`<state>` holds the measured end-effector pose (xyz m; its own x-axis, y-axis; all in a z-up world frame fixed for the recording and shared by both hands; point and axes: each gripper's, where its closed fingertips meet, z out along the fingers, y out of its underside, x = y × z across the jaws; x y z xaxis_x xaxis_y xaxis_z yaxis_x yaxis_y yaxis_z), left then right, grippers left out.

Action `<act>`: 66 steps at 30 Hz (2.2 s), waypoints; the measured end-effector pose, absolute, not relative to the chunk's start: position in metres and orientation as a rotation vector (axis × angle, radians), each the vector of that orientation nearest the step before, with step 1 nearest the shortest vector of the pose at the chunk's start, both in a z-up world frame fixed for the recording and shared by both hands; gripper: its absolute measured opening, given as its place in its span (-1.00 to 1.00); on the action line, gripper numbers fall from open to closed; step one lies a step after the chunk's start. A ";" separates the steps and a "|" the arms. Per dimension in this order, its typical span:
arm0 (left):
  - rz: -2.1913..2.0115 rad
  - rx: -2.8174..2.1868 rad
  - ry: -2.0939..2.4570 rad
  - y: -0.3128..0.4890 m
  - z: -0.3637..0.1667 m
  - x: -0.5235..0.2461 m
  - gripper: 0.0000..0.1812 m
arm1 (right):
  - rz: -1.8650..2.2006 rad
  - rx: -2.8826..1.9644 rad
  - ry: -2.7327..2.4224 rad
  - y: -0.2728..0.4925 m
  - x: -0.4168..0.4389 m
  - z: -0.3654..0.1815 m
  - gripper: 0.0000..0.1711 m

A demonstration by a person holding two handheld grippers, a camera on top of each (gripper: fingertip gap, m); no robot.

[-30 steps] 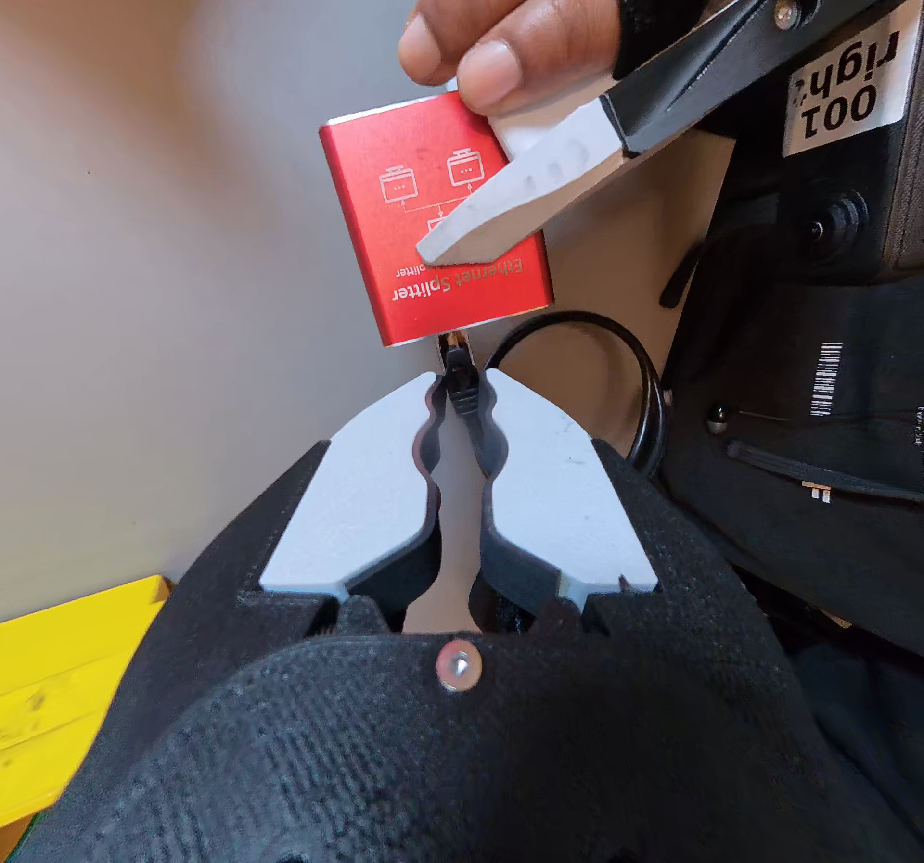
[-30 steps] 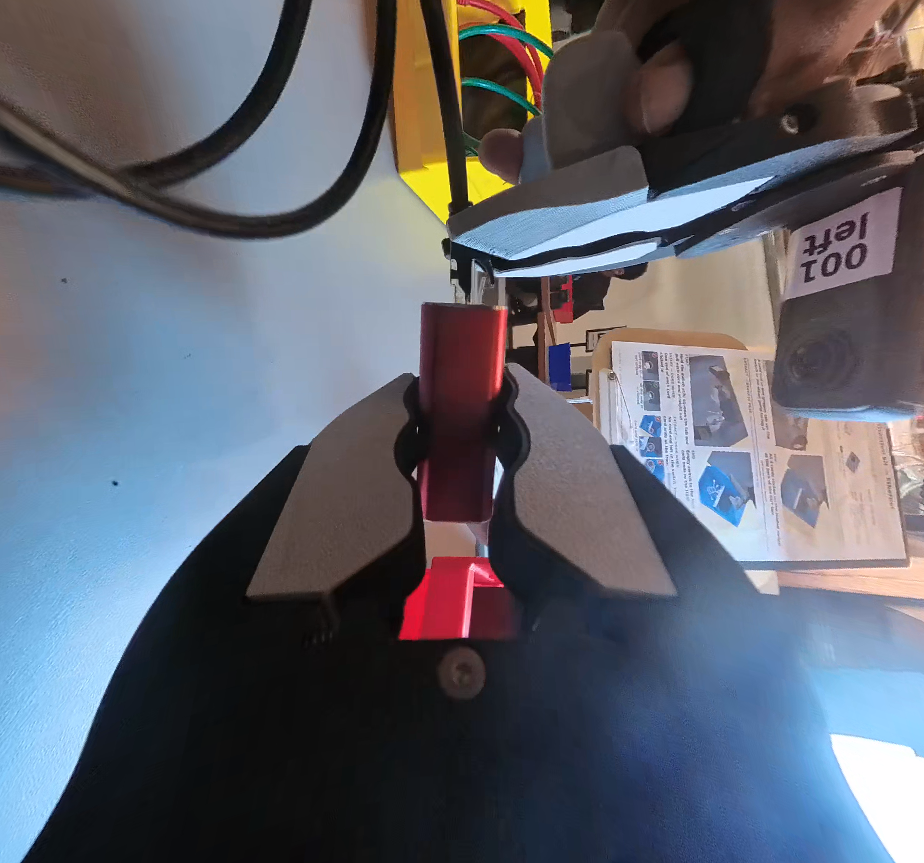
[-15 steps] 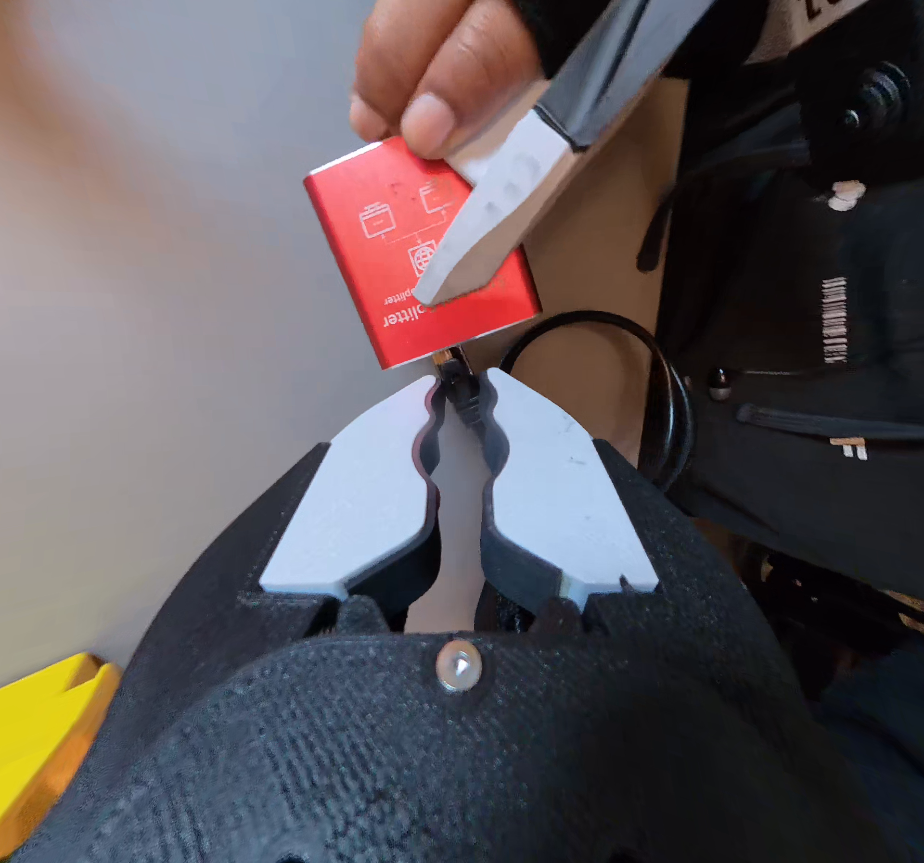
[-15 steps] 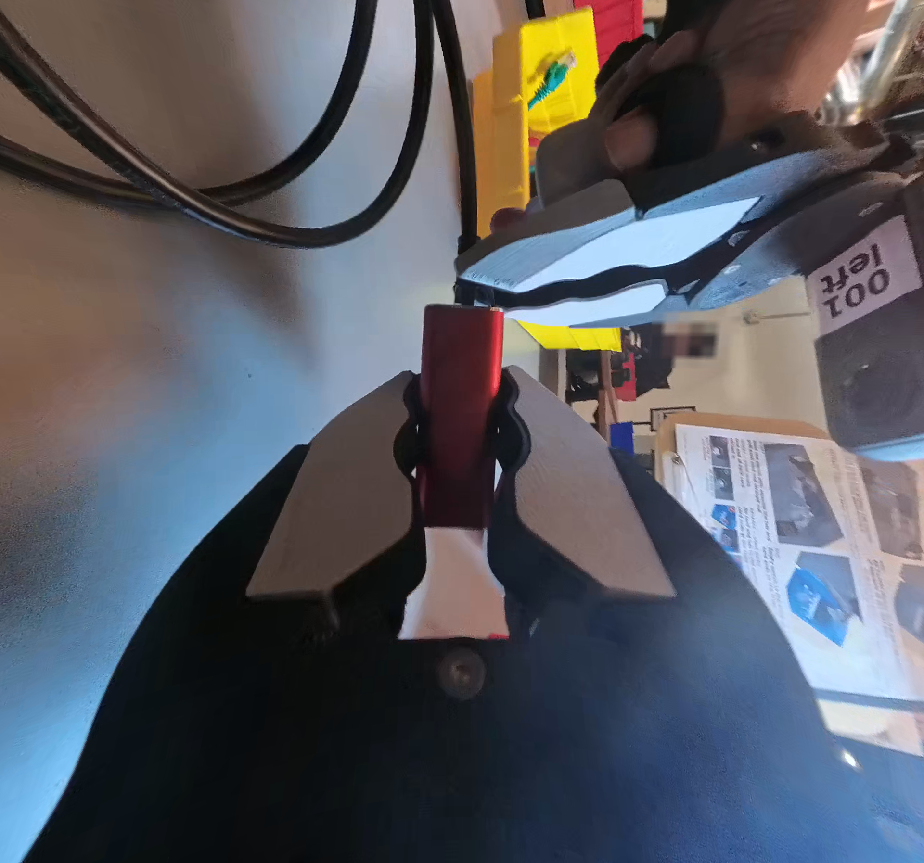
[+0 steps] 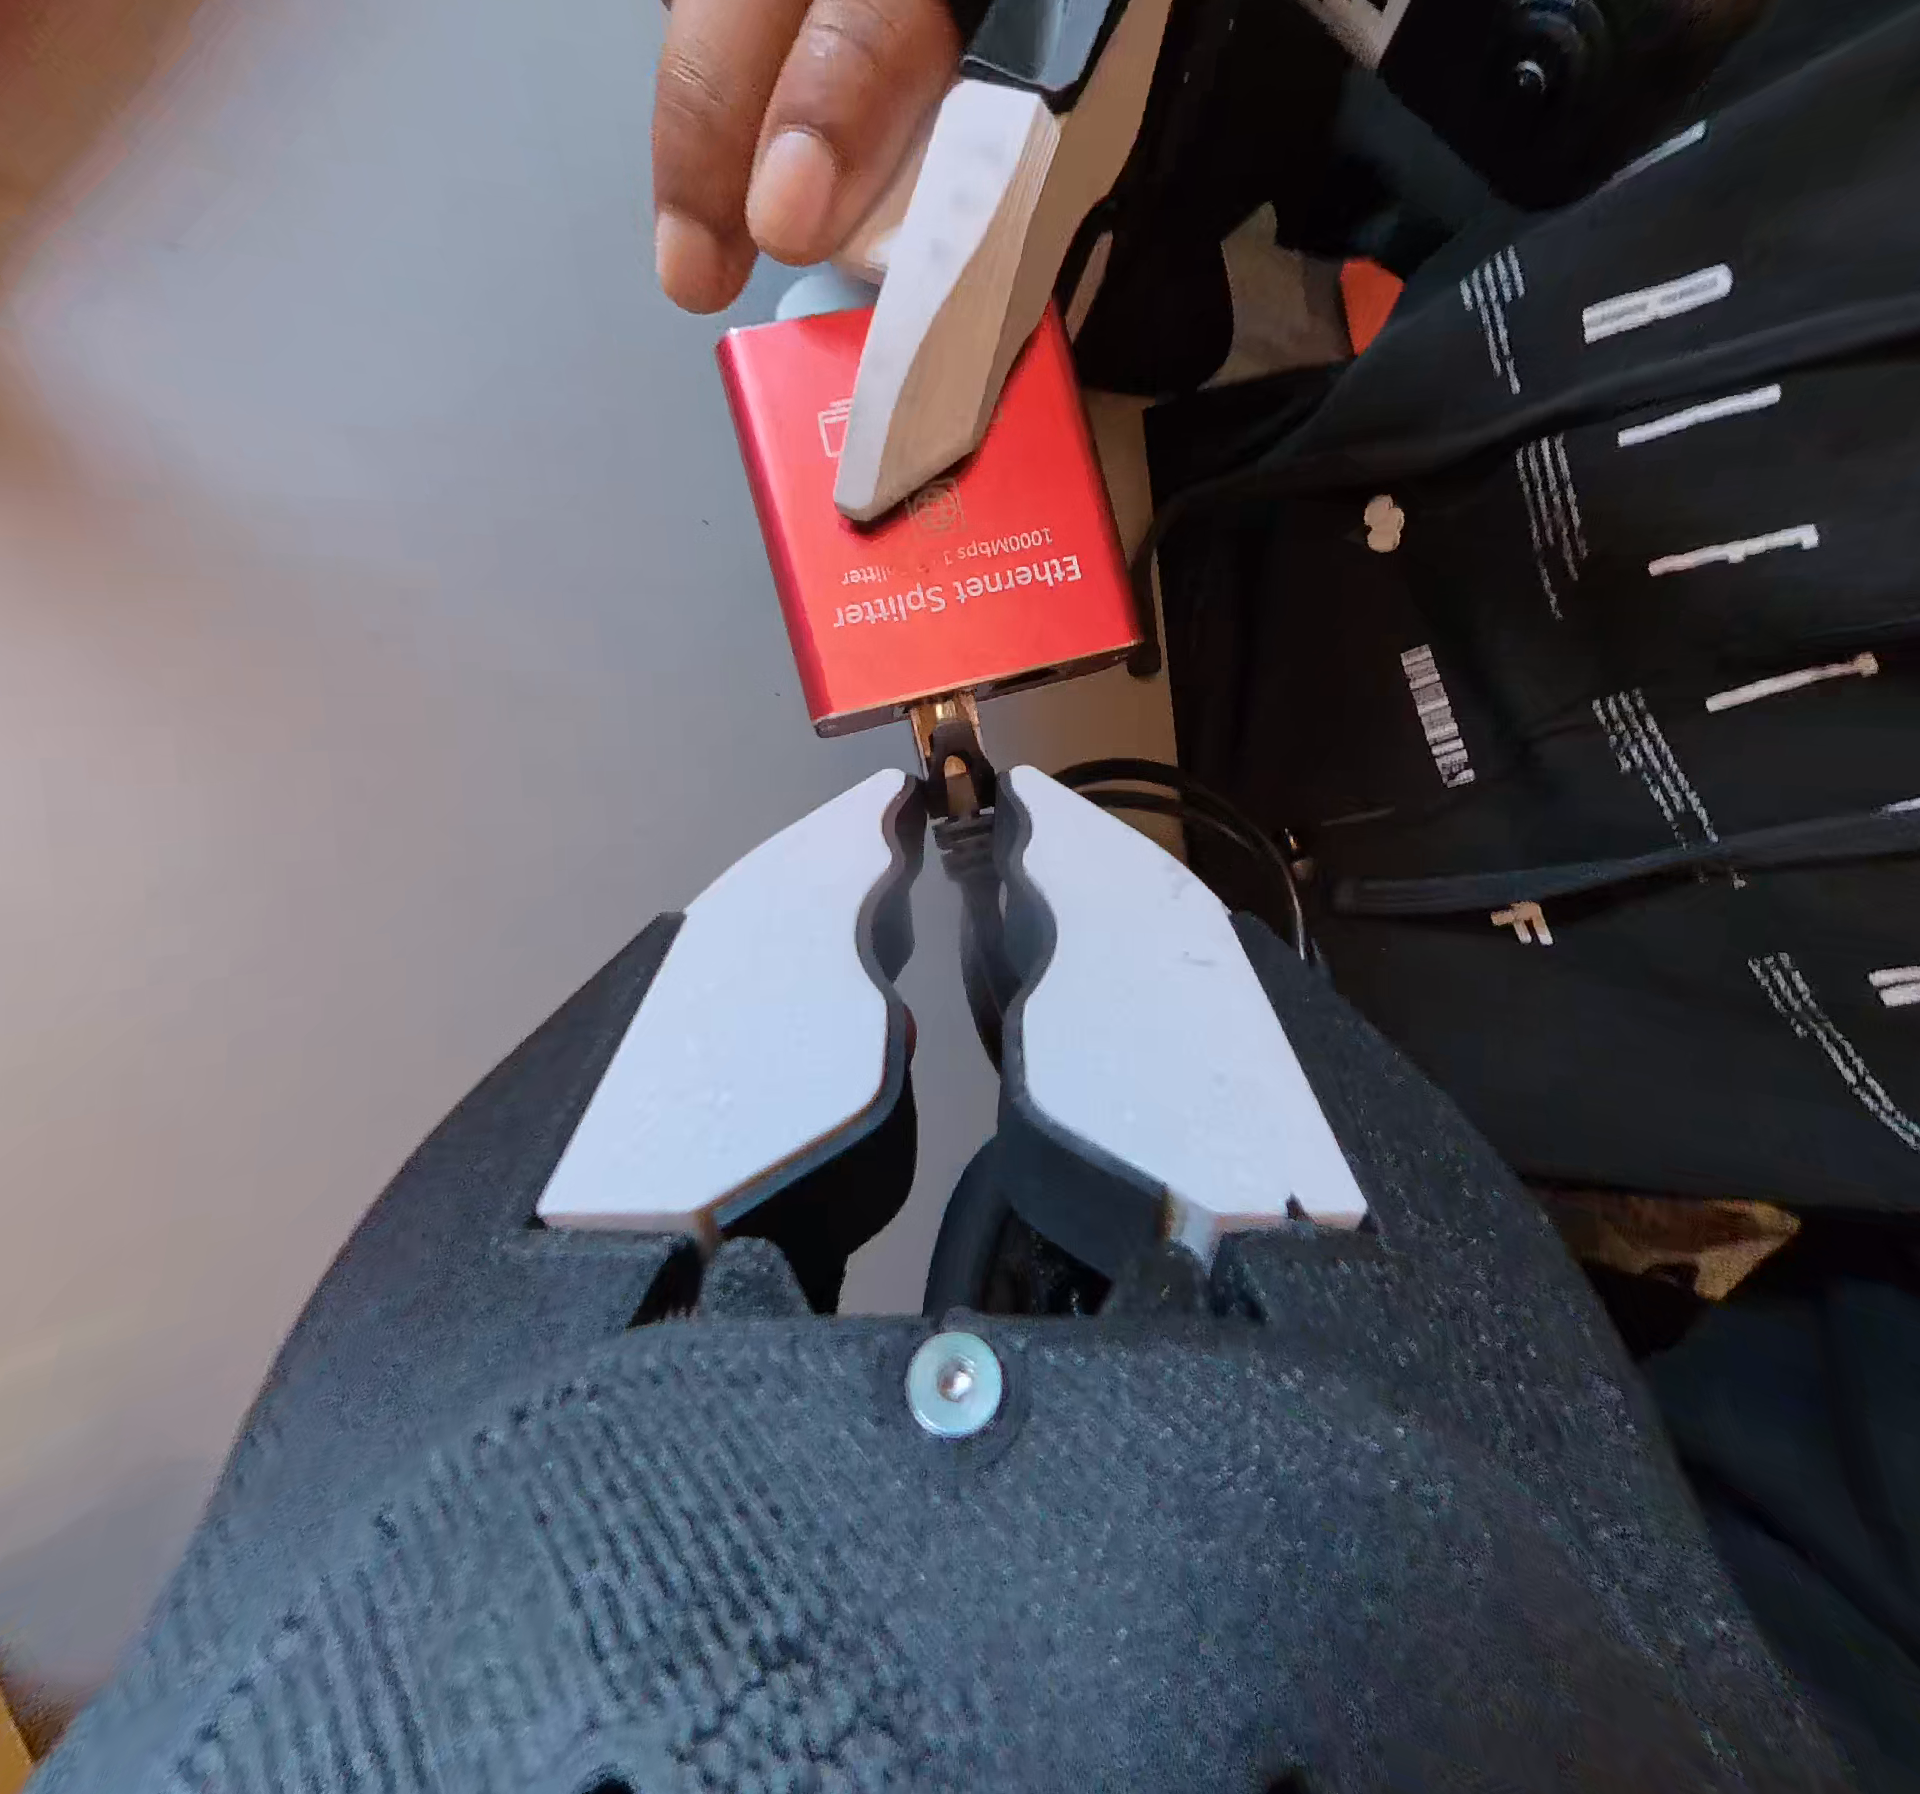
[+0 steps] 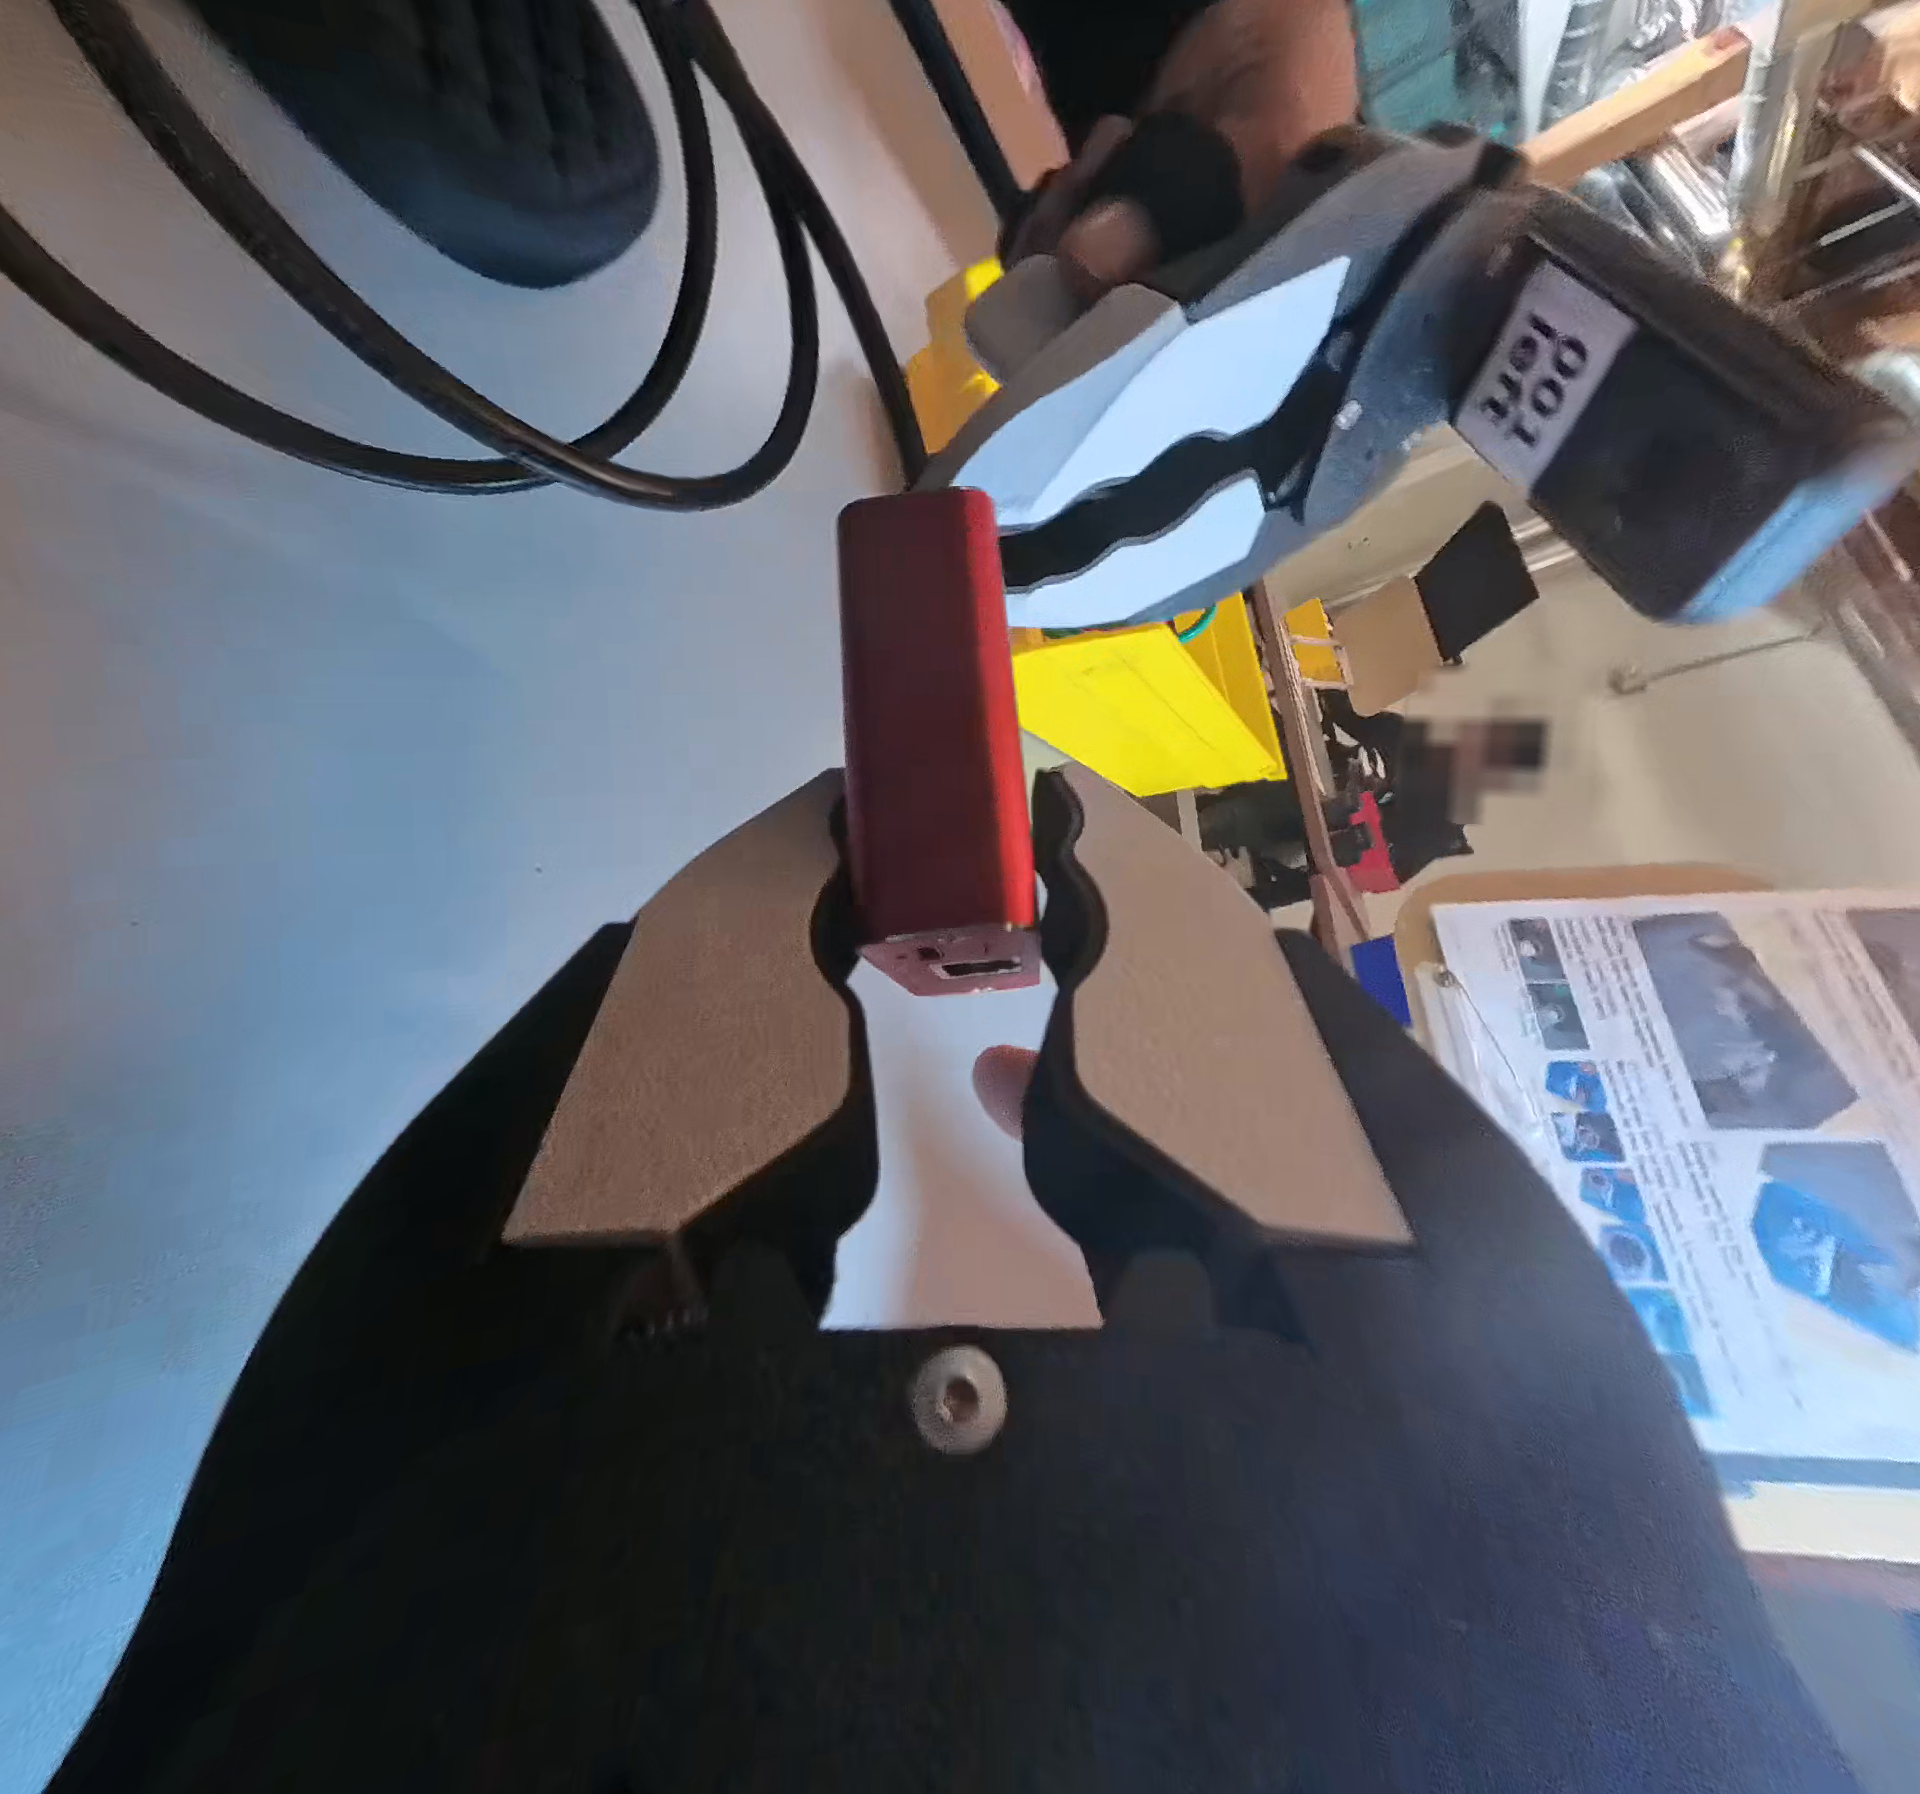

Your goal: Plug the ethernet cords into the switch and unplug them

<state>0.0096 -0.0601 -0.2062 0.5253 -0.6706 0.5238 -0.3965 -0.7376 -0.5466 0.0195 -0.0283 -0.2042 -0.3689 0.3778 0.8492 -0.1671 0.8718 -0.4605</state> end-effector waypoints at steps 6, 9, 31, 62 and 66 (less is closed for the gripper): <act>-1.079 -2.399 1.038 -0.074 -0.201 0.021 -0.87 | 0.603 -0.097 -1.857 -0.046 0.030 -0.201 -0.67; -1.075 -2.408 1.093 -0.079 -0.204 0.029 -0.86 | 0.629 -0.054 -1.879 -0.052 0.035 -0.204 -0.67; -0.877 -2.233 0.761 -0.066 -0.201 0.021 -0.76 | 0.458 -0.094 -1.787 -0.025 0.024 -0.209 -0.66; -0.593 -2.237 0.434 -0.030 -0.234 -0.012 -0.25 | 0.125 -0.299 -1.862 -0.004 -0.020 -0.233 -0.69; -0.524 -2.055 0.335 -0.038 -0.180 -0.048 -0.27 | 0.124 -0.307 -1.786 0.012 -0.014 -0.220 -0.69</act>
<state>-0.0484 -0.0379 -0.1800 0.8704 -0.4352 0.2303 -0.0257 -0.5073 -0.8614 -0.0142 0.0115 -0.2205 -0.2073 0.2729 0.9394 0.1403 0.9587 -0.2475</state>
